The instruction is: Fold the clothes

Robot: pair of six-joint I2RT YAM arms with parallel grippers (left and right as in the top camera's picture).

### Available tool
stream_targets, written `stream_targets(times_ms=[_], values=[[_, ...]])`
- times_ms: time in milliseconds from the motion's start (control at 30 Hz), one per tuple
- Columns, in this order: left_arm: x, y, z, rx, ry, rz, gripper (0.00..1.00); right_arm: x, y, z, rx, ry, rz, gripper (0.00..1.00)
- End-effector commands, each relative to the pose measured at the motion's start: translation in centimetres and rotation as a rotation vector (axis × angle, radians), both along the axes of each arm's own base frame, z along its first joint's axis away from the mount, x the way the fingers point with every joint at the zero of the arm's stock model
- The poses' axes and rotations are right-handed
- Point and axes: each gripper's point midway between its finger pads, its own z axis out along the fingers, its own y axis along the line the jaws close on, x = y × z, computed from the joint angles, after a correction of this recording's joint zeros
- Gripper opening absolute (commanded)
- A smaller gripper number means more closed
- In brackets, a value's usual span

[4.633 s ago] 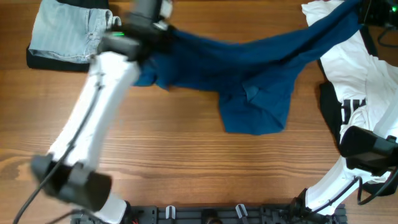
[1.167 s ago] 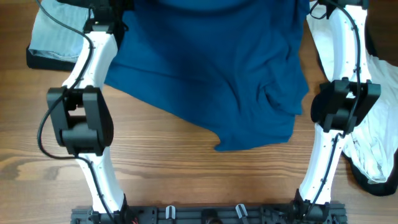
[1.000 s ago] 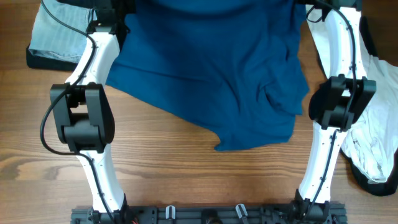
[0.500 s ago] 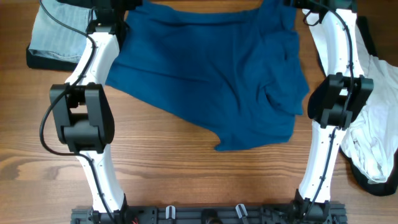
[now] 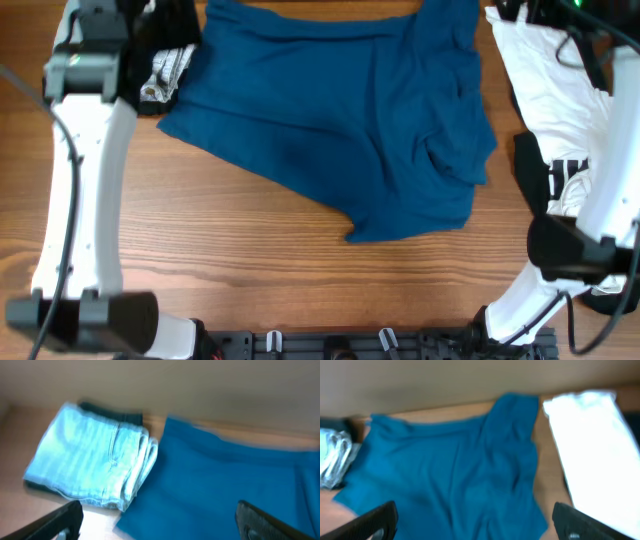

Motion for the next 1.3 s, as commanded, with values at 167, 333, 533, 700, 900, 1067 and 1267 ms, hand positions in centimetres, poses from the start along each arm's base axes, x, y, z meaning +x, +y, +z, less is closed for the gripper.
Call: stream_targets(times_ms=[167,333,533,700,900,1067,1267], values=[[-4.6,3.6,-11.4,-0.166,0.396,0.3,0.95,-2.0,1.3,-6.4,0.083,0.28,-0.011,0.99],[-4.4,5.9,-16.3,-0.271,0.421,0.497,0.91,-0.9,2.4,-10.4,0.097,0.337,-0.008,0.99],[-2.3,6.4,-21.2,-0.288,0.401,0.519,0.84,0.0,4.6,-15.8,0.103,0.394,0.02,0.99],[-1.6,6.4,-25.3,-0.279,0.461,0.526,0.77,-0.1,6.9,-17.7,0.101,0.417,0.056,0.98],[-1.7,6.4,-29.7,-0.266,0.541,0.537,0.76,-0.2,8.5,-17.7,0.092,0.411,0.094,0.97],[-0.9,6.5,-31.3,-0.267,0.536,0.536,0.76,-0.3,9.0,-17.6,0.09,0.412,0.104,0.97],[-0.7,6.6,-32.0,-0.267,0.534,0.536,0.64,-0.5,9.1,-17.7,0.089,0.421,0.107,0.96]])
